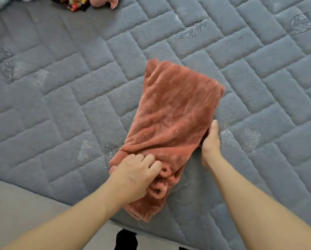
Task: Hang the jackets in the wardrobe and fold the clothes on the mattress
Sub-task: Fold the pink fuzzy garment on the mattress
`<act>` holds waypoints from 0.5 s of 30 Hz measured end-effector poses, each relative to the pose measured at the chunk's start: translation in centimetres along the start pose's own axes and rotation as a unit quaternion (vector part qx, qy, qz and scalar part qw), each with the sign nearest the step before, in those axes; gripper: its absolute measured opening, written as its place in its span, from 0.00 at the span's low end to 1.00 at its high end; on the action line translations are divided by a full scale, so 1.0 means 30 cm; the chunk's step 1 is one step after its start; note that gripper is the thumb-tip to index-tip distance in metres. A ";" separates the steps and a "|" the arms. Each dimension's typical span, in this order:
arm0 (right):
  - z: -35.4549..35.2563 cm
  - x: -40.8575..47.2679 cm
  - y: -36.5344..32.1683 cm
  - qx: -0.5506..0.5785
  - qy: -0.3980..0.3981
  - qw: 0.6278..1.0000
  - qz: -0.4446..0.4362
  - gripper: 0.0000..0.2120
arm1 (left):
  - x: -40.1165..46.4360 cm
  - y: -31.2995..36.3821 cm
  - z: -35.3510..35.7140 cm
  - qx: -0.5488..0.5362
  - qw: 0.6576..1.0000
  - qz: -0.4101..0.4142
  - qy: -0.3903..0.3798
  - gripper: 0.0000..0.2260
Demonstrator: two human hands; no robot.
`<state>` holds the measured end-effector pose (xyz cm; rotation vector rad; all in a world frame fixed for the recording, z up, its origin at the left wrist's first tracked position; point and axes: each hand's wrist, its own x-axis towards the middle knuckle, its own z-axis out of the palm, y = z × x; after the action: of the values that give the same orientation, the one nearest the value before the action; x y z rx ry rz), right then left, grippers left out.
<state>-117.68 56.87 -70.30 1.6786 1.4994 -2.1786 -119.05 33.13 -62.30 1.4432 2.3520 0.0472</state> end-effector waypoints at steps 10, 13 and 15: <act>0.108 -0.147 0.177 -0.094 0.011 0.995 0.028 0.31 | -0.012 -0.168 0.058 -0.297 0.853 -0.408 0.134 0.21; 0.113 -0.106 0.124 -0.037 0.005 0.996 0.084 0.29 | 0.055 -0.230 0.102 -0.439 0.740 -0.504 -0.076 0.33; 0.111 -0.076 0.068 -0.045 -0.001 0.998 0.040 0.20 | 0.078 -0.238 0.113 -0.489 0.738 -0.449 -0.120 0.24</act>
<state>-118.10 52.37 -70.04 1.6778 1.4785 -2.0409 -124.95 31.22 -67.73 -0.2106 1.9766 0.6651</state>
